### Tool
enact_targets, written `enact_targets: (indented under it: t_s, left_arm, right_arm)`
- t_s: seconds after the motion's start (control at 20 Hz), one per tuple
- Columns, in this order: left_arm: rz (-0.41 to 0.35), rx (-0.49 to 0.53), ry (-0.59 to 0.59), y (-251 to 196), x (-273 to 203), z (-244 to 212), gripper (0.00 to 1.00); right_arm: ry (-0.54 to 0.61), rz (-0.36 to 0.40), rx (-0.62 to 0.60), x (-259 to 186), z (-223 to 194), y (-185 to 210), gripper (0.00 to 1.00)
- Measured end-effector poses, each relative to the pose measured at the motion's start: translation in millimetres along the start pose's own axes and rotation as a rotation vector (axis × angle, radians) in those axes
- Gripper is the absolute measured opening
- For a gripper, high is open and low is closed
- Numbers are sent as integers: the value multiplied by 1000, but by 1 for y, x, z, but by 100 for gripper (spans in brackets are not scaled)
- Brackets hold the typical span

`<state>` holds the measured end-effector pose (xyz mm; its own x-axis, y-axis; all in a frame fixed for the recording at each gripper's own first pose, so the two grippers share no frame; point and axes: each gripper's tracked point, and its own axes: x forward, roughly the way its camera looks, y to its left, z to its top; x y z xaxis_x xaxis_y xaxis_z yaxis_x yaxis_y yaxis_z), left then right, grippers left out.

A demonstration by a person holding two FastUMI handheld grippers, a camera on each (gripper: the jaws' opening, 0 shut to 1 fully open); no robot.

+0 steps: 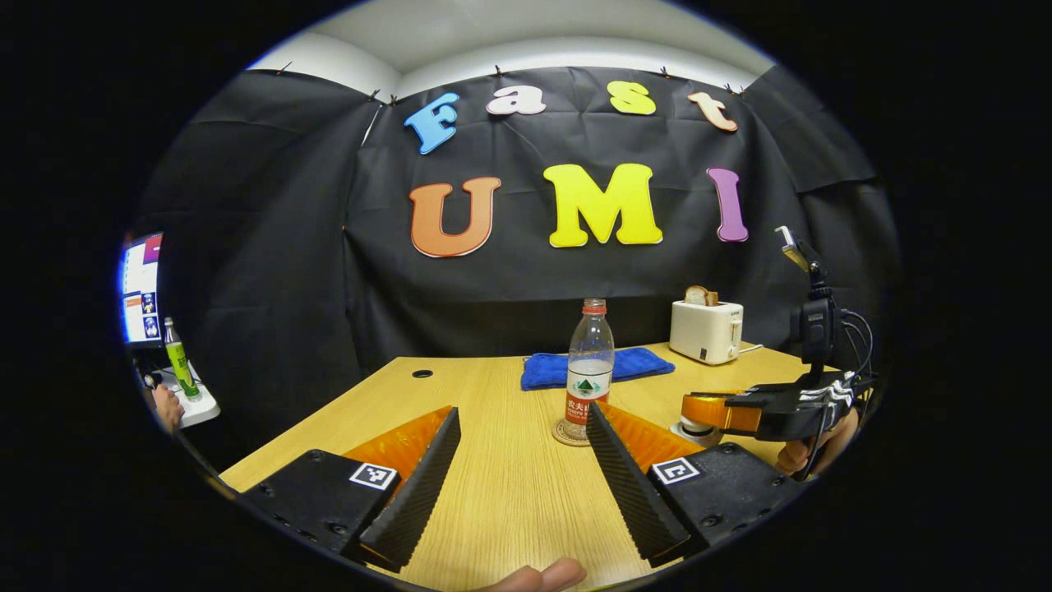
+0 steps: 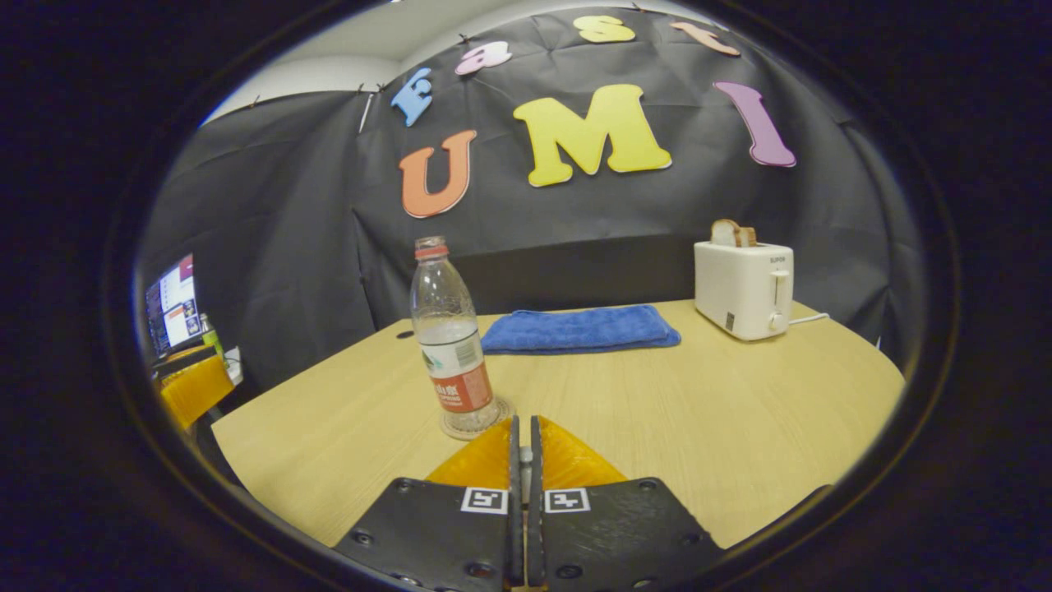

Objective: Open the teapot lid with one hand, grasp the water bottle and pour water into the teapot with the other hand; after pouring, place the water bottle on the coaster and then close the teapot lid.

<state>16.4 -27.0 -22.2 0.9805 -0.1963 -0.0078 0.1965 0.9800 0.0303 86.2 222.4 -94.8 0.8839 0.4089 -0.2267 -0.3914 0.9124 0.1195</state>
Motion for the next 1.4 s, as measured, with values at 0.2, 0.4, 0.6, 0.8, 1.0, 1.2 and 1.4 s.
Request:
enact_targets:
  t_s: [0.2, 0.4, 0.6, 0.8, 1.0, 1.2, 1.4]
  left_arm:
    - [0, 37, -6, -4, -1, 1, 96]
    - [7, 48, 8, -2, 0, -3, 96]
    - [8, 35, 9, -2, -1, -2, 96]
    - [9, 26, 14, 0, -2, 0, 96]
    - [4, 28, 11, -4, -7, 5, 96]
    - [16, 45, 0, -8, -13, 12, 96]
    - [21, 31, 8, -21, -21, 16, 96]
  right_arm:
    - [8, -2, -23, 0, -5, 2, 4]
    - [6, 9, -1, 0, -2, 6, 4]
    - [-30, 8, -10, -13, 15, 5, 13]
    - [-77, 12, -21, -32, 39, 7, 16]
    - [-152, -10, -66, -63, 66, 2, 36]
    - [-228, -75, -159, -101, 86, -11, 61]
    - [-245, -201, -206, -140, 88, -35, 67]
